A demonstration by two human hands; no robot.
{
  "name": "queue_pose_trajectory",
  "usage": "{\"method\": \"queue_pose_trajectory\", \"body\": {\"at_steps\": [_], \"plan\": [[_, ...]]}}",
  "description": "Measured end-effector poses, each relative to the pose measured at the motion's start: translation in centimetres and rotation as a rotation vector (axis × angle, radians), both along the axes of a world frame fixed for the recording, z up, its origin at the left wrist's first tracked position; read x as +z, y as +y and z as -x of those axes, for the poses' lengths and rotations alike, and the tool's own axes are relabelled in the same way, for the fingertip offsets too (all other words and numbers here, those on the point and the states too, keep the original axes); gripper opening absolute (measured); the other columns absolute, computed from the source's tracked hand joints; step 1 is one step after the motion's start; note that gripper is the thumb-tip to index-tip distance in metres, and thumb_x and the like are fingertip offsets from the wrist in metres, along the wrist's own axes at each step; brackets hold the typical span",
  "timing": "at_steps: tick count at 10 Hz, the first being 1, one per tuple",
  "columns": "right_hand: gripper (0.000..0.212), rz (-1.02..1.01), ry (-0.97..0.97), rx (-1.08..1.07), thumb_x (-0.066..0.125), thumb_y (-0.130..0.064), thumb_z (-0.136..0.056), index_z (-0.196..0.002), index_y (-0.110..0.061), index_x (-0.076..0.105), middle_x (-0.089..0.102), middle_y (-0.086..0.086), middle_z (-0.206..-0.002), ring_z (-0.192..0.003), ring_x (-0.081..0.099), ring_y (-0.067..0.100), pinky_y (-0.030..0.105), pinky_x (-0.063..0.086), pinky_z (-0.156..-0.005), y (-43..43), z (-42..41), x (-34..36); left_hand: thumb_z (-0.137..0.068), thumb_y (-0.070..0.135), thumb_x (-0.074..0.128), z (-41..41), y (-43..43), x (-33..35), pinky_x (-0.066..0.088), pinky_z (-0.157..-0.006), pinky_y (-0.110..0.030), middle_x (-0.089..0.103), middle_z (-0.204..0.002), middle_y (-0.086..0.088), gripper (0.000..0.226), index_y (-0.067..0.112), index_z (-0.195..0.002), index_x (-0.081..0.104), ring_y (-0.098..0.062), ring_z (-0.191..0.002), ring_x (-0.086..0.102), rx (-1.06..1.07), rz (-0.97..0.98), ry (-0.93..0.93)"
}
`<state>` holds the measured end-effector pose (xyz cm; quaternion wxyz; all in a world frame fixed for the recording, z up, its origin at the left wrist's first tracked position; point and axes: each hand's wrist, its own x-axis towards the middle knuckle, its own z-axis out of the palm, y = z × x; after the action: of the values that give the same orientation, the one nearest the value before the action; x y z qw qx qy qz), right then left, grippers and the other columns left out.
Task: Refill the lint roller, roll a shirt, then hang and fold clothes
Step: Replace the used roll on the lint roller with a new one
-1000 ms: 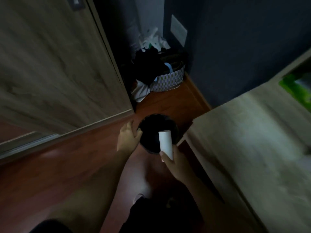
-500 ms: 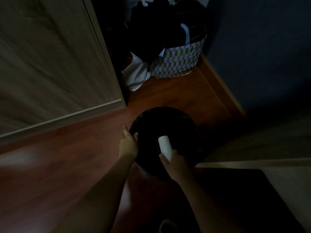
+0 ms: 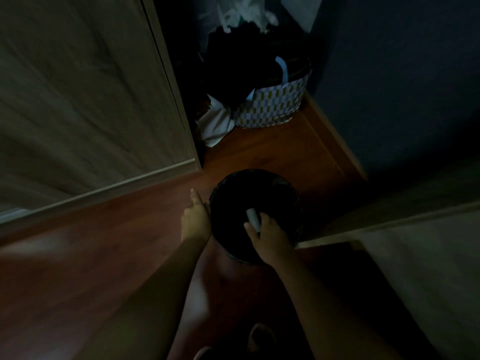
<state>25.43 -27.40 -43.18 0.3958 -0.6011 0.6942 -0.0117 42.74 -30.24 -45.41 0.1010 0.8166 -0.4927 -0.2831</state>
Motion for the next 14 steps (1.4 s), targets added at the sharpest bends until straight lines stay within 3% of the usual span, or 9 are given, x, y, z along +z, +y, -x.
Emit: {"method": "queue_pose_trajectory", "body": {"at_steps": [1, 2, 4, 6, 9, 11, 12, 13, 14], "plan": [[0.064, 0.038, 0.015, 0.019, 0.036, -0.048, -0.095, -0.145, -0.009, 0.025, 0.038, 0.018, -0.143, -0.124, 0.046, 0.035, 0.041, 0.044, -0.096, 0.9, -0.3, 5.8, -0.097, 0.033, 0.039, -0.9, 1.1, 4.6, 0.047, -0.079, -0.046, 0.065, -0.103, -0.027, 0.053, 0.005, -0.141, 0.029, -0.047, -0.093, 0.059, -0.03, 0.064, -0.024], [0.059, 0.113, 0.001, 0.032, 0.036, -0.046, -0.096, -0.14, -0.008, 0.032, 0.044, 0.018, -0.138, -0.121, 0.047, 0.034, 0.041, 0.043, -0.095, 3.0, -0.6, 17.2, -0.097, 0.032, 0.041, -1.0, 3.0, 15.1, 0.049, -0.079, -0.045, 0.066, -0.105, -0.025, 0.047, 0.005, -0.136, 0.039, -0.045, -0.094, 0.061, -0.075, 0.14, -0.047], [0.049, 0.263, -0.042, 0.089, 0.037, -0.041, -0.097, -0.13, -0.005, 0.044, 0.053, 0.019, -0.126, -0.112, 0.053, 0.034, 0.038, 0.044, -0.087, 9.7, 1.3, 31.3, -0.096, 0.018, 0.044, 3.4, 10.2, 32.8, 0.046, -0.087, -0.041, 0.063, -0.112, -0.024, 0.033, 0.005, -0.124, 0.053, -0.041, -0.103, 0.058, -0.113, 0.153, 0.09], [0.043, 0.462, -0.047, 0.165, 0.04, -0.04, -0.096, -0.116, -0.004, 0.053, 0.061, 0.02, -0.11, -0.099, 0.058, 0.035, 0.033, 0.042, -0.072, 17.0, 8.5, 37.7, -0.095, 0.013, 0.047, 11.0, 17.9, 39.6, 0.046, -0.074, -0.042, 0.065, -0.101, -0.031, 0.027, -0.002, -0.114, 0.058, -0.047, -0.091, 0.061, -0.197, 0.385, 0.02], [0.036, 0.535, -0.18, 0.294, 0.041, -0.04, -0.094, -0.107, -0.011, 0.057, 0.065, 0.012, -0.101, -0.088, 0.062, 0.028, 0.036, 0.05, -0.072, 25.5, 23.8, 40.9, -0.095, 0.012, 0.047, 24.9, 23.2, 43.4, 0.045, -0.081, -0.041, 0.064, -0.109, -0.028, 0.03, -0.003, -0.119, 0.058, -0.042, -0.098, 0.061, -0.177, 0.534, -0.007], [0.026, 0.62, -0.131, 0.197, 0.045, -0.029, -0.089, -0.079, -0.01, 0.058, 0.062, 0.008, -0.076, -0.068, 0.058, 0.022, 0.039, 0.049, -0.064, 29.0, 36.8, 41.4, -0.095, 0.018, 0.047, 36.1, 25.2, 45.9, 0.043, -0.085, -0.034, 0.064, -0.116, -0.021, 0.038, 0.003, -0.129, 0.052, -0.034, -0.106, 0.059, -0.185, 0.542, 0.186], [0.021, 0.546, 0.004, 0.079, 0.047, -0.026, -0.082, -0.089, -0.011, 0.061, 0.062, 0.008, -0.087, -0.076, 0.06, 0.024, 0.039, 0.051, -0.07, 28.2, 43.1, 39.9, -0.094, 0.025, 0.051, 41.0, 24.9, 47.7, 0.042, -0.101, -0.038, 0.053, -0.134, -0.014, 0.045, 0.01, -0.136, 0.045, -0.026, -0.121, 0.052, -0.32, 0.581, 0.286], [0.031, 0.429, 0.107, 0.085, 0.056, -0.018, -0.083, -0.112, -0.008, 0.059, 0.059, 0.014, -0.108, -0.096, 0.06, 0.03, 0.037, 0.049, -0.084, 26.9, 45.4, 39.0, -0.092, 0.032, 0.055, 43.6, 24.2, 48.3, 0.035, -0.108, -0.039, 0.041, -0.145, -0.016, 0.053, 0.014, -0.14, 0.041, -0.028, -0.131, 0.042, -0.492, 0.554, 0.223], [0.055, 0.276, 0.05, 0.209, 0.064, -0.028, -0.084, -0.133, -0.012, 0.046, 0.047, 0.013, -0.131, -0.118, 0.05, 0.028, 0.033, 0.04, -0.097, 25.4, 45.4, 39.0, -0.09, 0.039, 0.056, 46.1, 22.6, 48.2, 0.033, -0.105, -0.039, 0.026, -0.152, -0.02, 0.062, 0.02, -0.144, 0.033, -0.037, -0.132, 0.037, -0.646, 0.441, 0.065]]}}
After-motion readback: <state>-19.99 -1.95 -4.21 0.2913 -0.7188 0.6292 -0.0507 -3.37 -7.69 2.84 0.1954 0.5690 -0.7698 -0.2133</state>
